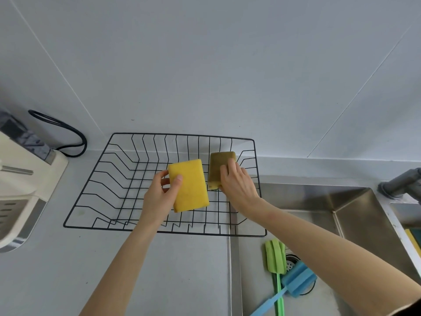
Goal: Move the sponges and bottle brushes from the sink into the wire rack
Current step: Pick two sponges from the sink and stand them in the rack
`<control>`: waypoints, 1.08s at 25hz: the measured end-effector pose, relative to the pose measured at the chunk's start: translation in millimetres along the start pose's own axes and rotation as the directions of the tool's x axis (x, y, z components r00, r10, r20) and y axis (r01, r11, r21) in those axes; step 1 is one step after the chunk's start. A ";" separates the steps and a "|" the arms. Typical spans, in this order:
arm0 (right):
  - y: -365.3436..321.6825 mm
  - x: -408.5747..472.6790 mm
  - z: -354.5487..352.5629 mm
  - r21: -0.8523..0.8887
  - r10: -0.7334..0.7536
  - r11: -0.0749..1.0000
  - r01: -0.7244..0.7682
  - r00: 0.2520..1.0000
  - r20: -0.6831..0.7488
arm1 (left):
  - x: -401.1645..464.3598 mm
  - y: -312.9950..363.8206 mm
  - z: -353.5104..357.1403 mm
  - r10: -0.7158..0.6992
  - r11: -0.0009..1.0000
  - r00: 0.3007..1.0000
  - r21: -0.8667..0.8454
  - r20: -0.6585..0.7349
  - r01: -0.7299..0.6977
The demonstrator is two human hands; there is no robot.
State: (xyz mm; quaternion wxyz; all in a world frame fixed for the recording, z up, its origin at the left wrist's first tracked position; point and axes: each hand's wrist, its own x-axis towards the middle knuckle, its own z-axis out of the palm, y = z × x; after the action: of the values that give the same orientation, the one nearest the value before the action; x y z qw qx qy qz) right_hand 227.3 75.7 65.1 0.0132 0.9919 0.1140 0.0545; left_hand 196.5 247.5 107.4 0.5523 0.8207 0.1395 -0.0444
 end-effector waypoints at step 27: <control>14.3 -0.7 12.3 0.042 -0.044 0.998 0.047 0.997 -0.057 | 70.8 -8.2 35.3 0.045 0.938 0.988 0.333 0.148 -0.093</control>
State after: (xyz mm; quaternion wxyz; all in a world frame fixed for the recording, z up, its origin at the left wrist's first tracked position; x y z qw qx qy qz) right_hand 231.3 61.4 53.4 -0.0102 0.9872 0.1381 0.0793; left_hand 264.8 230.7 70.4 0.4123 0.9028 0.0623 -0.1052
